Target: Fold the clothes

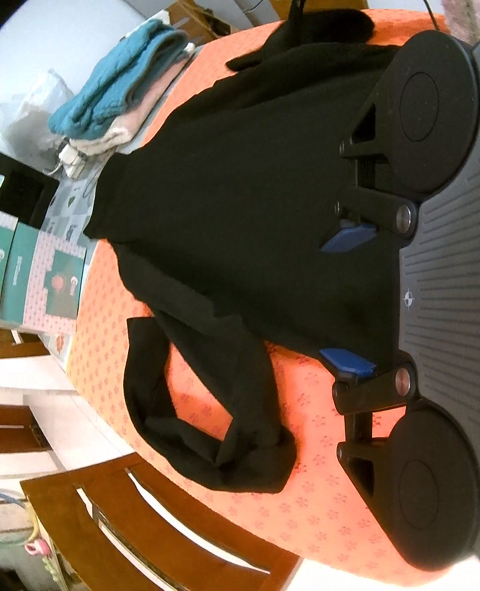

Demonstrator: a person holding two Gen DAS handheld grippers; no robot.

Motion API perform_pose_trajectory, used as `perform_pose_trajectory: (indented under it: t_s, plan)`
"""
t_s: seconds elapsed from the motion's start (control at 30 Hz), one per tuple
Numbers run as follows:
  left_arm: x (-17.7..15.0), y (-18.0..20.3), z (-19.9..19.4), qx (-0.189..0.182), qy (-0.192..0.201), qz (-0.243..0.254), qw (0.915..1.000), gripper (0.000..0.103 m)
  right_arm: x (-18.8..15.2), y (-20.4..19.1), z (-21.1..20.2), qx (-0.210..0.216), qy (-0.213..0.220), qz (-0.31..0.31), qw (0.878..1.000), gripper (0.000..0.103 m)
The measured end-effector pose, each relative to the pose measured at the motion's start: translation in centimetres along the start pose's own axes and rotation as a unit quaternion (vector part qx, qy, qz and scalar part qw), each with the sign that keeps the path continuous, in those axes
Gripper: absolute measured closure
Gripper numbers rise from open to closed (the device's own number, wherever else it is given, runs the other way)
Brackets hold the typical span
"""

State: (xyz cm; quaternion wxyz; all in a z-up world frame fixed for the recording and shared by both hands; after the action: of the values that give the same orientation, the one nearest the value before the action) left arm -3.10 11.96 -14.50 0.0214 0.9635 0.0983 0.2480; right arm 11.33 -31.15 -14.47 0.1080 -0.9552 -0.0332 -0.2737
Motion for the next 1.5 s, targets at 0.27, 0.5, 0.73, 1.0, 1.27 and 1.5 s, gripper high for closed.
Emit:
perform_pose_trajectory:
  t_s: [0.27, 0.5, 0.73, 1.0, 1.27, 1.5]
  plan:
    - [1.5, 1.5, 0.3, -0.073, 0.001, -0.027, 0.997, 0.042, 3.2, 9.9, -7.5, -0.1, 0.121, 0.099, 0.983, 0.101]
    - [3.7, 4.2, 0.7, -0.147, 0.009, -0.044, 0.9881, 0.042, 5.4, 16.4, -13.6, -0.168, 0.213, 0.147, 0.951, 0.101]
    - [5.2, 6.6, 0.9, -0.186, 0.011, -0.041, 0.9816, 0.04, 5.6, 20.5, -16.2, -0.195, 0.239, 0.184, 0.933, 0.101]
    - [4.4, 4.9, 0.6, -0.153, 0.009, -0.045, 0.9872, 0.039, -1.2, 23.0, -9.3, -0.255, 0.132, 0.232, 0.929, 0.101]
    - [3.4, 1.2, -0.2, -0.099, 0.012, -0.061, 0.9932, 0.037, -7.2, 21.6, -4.9, -0.22, 0.019, 0.257, 0.941, 0.048]
    - [3.4, -2.9, -1.6, -0.023, 0.035, -0.049, 0.9979, 0.035, -6.0, 14.8, -5.0, -0.101, 0.02, 0.181, 0.978, 0.026]
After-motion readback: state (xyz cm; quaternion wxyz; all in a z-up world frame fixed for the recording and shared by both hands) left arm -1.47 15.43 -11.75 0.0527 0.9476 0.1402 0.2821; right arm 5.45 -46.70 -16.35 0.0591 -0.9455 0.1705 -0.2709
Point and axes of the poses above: each gripper's, at about its wrist camera, not at the fingertips, and z roughly the way its jaws point, y to its right, x to its top, the point moved 6 cm from there along z, roughly the way its jaws point, and after that the axes turned 12 degrees about z, right-handed, at the moved point
